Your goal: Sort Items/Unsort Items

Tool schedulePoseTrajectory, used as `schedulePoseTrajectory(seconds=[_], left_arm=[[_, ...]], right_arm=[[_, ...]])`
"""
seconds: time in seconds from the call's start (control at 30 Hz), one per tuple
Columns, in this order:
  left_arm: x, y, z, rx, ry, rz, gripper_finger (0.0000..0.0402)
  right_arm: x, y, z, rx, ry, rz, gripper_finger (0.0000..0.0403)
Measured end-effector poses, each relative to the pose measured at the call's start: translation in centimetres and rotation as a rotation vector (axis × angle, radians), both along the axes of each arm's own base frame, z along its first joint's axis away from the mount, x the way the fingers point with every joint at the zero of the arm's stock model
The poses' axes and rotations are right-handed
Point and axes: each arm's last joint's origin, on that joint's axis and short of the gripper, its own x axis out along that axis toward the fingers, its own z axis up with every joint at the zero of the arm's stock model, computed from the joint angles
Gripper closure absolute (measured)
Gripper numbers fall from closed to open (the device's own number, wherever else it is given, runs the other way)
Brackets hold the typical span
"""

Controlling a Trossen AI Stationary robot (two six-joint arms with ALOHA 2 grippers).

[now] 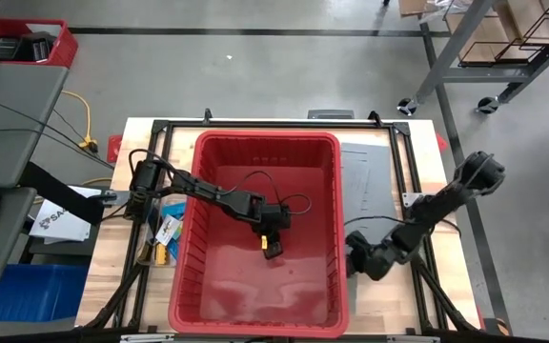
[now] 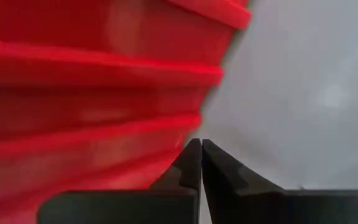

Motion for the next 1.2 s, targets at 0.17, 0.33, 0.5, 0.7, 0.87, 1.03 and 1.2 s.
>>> schedulePoseTrajectory(seconds=[0.17,0.33,0.5,0.7,0.87,1.03,1.2], left_arm=[[-0.2,0.0,-0.1,0.015,0.018,-0.022,0.0401],[-0.7,0.1,-0.4,0.038,0.051,-0.068,0.0401],[-1.0,0.3,-0.5,0.051,0.073,-0.099,0.0401],[-1.3,0.8,-0.6,0.079,0.086,-0.152,0.0402],[-1.3,1.3,-0.6,0.096,0.082,-0.196,0.0402],[-1.3,1.7,-0.6,0.087,0.085,-0.2,0.0401],[-1.4,1.7,-0.5,0.053,0.088,-0.217,0.0402]], right_arm=[[0.5,-0.4,-1.6,0.013,0.095,0.04,0.0402],[-0.7,-0.1,-1.9,0.006,0.232,0.091,0.0402],[-1.6,-0.2,-1.5,0.027,0.314,0.143,0.0402],[-2.8,-1.0,-0.7,0.011,0.412,0.172,0.0402],[-3.9,-2.1,0.1,-0.018,0.486,0.194,0.0403],[-4.9,-3.0,0.9,-0.015,0.548,0.226,0.0403],[-6.3,-3.7,1.2,-0.007,0.701,0.299,0.0403]])
